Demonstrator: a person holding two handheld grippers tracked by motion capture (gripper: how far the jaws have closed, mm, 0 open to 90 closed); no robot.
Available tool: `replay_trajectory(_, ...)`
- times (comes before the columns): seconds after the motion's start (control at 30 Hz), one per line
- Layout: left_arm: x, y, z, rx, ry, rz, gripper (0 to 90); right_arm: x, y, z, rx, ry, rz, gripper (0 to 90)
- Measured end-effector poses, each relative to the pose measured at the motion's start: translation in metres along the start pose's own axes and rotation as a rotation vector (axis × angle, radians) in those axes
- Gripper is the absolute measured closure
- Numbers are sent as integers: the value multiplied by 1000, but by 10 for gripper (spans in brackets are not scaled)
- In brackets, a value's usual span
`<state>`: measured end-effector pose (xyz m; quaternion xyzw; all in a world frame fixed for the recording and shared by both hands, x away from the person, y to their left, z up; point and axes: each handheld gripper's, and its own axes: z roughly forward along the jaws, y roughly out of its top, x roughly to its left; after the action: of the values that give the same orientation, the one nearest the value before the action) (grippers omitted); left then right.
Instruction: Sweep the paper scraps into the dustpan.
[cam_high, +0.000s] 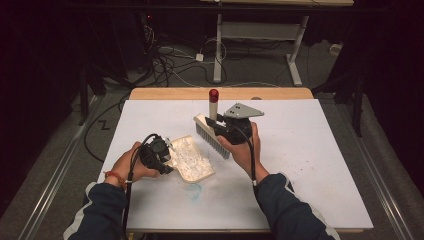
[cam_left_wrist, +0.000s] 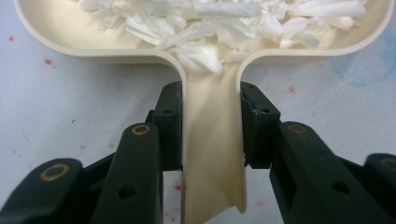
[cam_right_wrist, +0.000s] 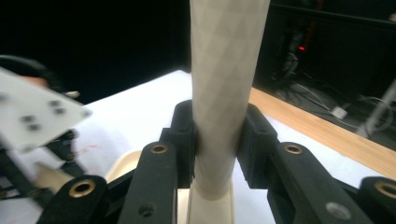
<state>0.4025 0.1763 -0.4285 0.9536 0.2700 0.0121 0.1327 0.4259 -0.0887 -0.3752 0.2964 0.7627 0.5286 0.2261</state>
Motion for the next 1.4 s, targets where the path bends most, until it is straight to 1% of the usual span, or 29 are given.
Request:
replay_trajectory(0.03,0,0,0,2,-1,0,633,0,0,0,0,0,0,714)
replay_trajectory(0.07,0,0,1,0,-2,-2,633,-5,-3,3,13,-38,-11,714)
replay_trajectory(0.13,0,-1,1,-1,-3,-2,633,-7,-7,6,37,-55,-16,714)
replay_trajectory(0.17,0,-1,1,-1,-3,-2,633,-7,-10,7,47,-67,-26,714)
replay_trajectory(0.23,0,-1,3,3,-2,-1,633,-5,-15,9,75,-89,-44,714)
replay_trajectory(0.27,0,-1,3,3,-2,-1,633,-5,-15,9,75,-89,-44,714)
replay_trajectory(0.3,0,-1,3,-2,-5,-4,633,3,-19,8,106,-94,-79,714)
replay_trajectory(0.4,-1,-3,3,-6,-2,-3,633,19,-23,-2,130,-46,-106,714)
replay_trajectory(0.43,-1,-3,3,-5,-2,-4,633,19,-23,-2,130,-46,-106,714)
replay_trajectory(0.47,-2,-3,3,-5,-1,-6,633,25,-24,-6,133,-35,-125,714)
replay_trajectory(0.5,-2,-3,3,-5,1,-7,633,32,-26,-14,138,0,-132,714)
replay_trajectory(0.6,-3,-4,4,-12,4,-13,633,41,-28,-23,135,53,-112,714)
replay_trajectory(0.67,-4,-6,5,-14,3,-20,633,47,-27,-26,130,98,-109,714)
replay_trajectory(0.73,-6,-7,7,-13,8,-22,633,53,-27,-26,120,117,-135,714)
replay_trajectory(0.77,-6,-9,8,-14,6,-27,633,55,-26,-26,116,140,-147,714)
replay_trajectory(0.83,-6,-9,8,-14,6,-23,633,58,-23,-27,109,178,-144,714)
replay_trajectory(0.87,-6,-10,8,-19,5,-27,633,61,-21,-27,109,190,-150,714)
replay_trajectory(0.9,-6,-10,8,-19,4,-27,633,61,-21,-27,109,190,-150,714)
replay_trajectory(0.93,-6,-10,9,-21,3,-30,633,65,-19,-28,101,172,-184,714)
replay_trajectory(0.97,-6,-10,9,-21,3,-31,633,66,-17,-29,98,161,-186,714)
replay_trajectory(1.1,-5,-11,10,-27,-4,-31,633,63,-13,-32,83,164,-179,713)
replay_trajectory(1.13,-4,-12,11,-33,-10,-34,633,59,-10,-36,72,151,-172,713)
replay_trajectory(1.17,-4,-12,11,-33,-10,-34,632,59,-10,-36,72,151,-172,713)
replay_trajectory(1.2,-4,-12,11,-33,-10,-33,632,53,-8,-42,60,142,-155,713)
replay_trajectory(1.27,-4,-12,13,-19,-9,-30,633,46,-7,-47,47,131,-131,713)
replay_trajectory(1.33,-4,-12,13,-17,-9,-29,632,41,-6,-51,40,124,-113,713)
replay_trajectory(1.4,-4,-12,13,-17,-6,-29,632,37,-6,-54,36,113,-106,713)
